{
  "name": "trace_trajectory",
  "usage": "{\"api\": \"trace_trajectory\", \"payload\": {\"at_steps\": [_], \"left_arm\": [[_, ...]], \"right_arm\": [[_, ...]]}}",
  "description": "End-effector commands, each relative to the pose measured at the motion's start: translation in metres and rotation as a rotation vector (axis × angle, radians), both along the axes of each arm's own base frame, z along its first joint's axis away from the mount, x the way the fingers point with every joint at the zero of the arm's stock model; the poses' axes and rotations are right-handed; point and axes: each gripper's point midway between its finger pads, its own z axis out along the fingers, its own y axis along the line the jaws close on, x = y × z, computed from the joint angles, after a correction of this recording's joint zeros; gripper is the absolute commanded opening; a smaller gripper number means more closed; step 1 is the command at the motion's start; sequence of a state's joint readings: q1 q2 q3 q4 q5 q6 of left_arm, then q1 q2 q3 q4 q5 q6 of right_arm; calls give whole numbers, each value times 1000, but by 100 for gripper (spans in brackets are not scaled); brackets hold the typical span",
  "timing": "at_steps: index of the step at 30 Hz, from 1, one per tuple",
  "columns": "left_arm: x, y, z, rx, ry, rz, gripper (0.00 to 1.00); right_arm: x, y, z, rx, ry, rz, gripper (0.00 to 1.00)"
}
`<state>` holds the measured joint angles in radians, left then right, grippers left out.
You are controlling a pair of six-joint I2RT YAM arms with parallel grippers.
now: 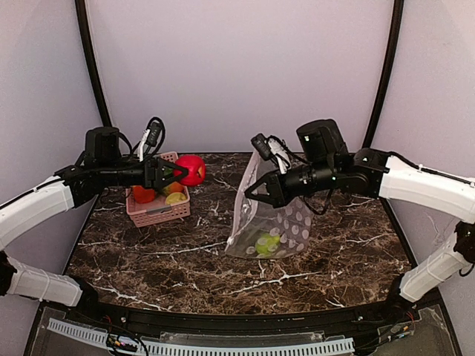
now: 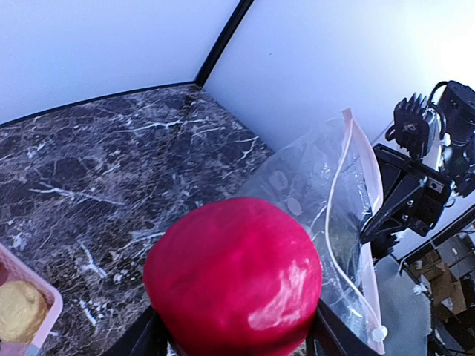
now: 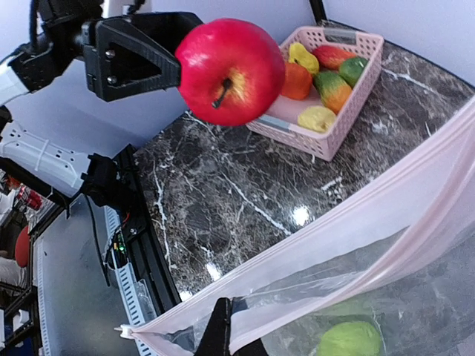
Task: Place the food in the zip-top bag and seal the zipper
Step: Pick up the fake fruit from the bin, then place the fake fruit in the zipper food storage bag.
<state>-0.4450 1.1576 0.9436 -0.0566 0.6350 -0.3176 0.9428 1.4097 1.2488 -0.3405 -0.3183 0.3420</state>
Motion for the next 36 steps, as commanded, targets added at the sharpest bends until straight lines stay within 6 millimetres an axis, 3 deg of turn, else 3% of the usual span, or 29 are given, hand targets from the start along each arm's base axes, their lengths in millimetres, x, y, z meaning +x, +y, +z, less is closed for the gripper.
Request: {"api": "trace_trajectory", "payload": {"at_steps": [1,4,6,9,15,29,36], "left_arm": [[-20,-8,65,-167,-43,-75,57],[-27,-6,77,-198,-25,-82,57],[-34,-6,84,-220,-10,-101,57],[-45,-5,92,-239,2,-129,57],[-56,-3,86,-235,65,-128,57],[-82,-49,81,-227,103,-142,56],[-82,-74,52,-153,146,-105,55]], "right_arm": [[-13,14,46,8,-99,167,0],[-13,23,54,17,-113,211,0],[-12,28,50,16,-105,223,0],[-7,32,32,-7,-63,198,0],[-6,36,-2,-25,37,169,0],[1,27,-3,-20,74,65,0],[3,25,1,-13,79,36,0]]}}
